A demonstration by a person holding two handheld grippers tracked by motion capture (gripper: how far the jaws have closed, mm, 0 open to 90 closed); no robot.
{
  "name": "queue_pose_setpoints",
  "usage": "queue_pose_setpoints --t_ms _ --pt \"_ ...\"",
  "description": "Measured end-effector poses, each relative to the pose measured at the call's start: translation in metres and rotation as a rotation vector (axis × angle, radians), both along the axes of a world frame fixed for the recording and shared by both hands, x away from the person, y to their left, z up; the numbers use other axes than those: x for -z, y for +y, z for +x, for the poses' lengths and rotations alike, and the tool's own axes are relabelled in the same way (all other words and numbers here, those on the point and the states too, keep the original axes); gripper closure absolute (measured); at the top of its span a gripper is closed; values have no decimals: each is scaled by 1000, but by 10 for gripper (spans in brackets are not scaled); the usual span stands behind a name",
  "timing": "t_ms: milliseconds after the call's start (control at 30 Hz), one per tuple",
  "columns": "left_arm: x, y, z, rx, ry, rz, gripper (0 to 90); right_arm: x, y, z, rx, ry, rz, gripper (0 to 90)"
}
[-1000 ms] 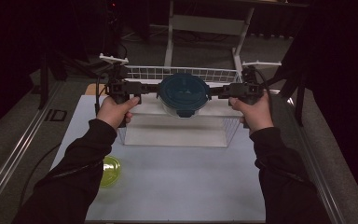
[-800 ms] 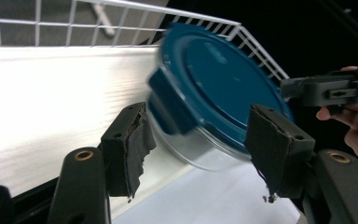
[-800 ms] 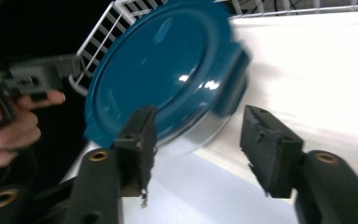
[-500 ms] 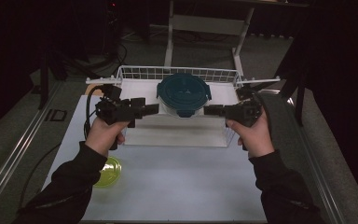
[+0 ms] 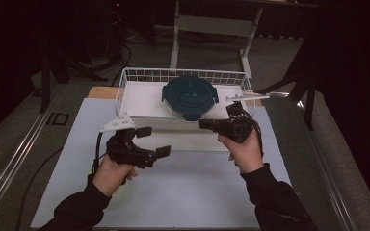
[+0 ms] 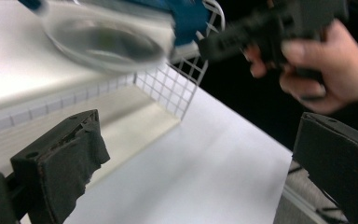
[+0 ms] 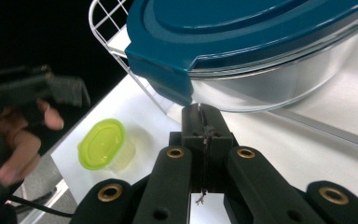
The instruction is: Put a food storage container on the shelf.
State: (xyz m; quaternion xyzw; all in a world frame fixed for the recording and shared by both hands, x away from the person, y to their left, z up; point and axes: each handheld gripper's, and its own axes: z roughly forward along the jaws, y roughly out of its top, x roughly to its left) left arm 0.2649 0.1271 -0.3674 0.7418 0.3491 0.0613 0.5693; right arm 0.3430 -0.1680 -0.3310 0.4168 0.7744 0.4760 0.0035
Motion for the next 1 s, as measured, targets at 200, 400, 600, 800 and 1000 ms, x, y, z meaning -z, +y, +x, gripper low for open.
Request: queue_pose_setpoints --t_ms 200,400,600,800,1000 --pt "22 -7 -21 15 -23 21 12 5 4 6 15 1 -8 898" --pt "37 -12 -37 14 -70 26 13 8 9 11 31 2 -6 897" --pt "45 -16 -44 22 -90 32 13 10 12 18 39 12 1 897" --pt "50 -19 -47 32 -98 26 13 10 13 26 55 12 9 897" --pt "53 -20 -47 34 -94 33 13 10 15 35 71 18 9 896"
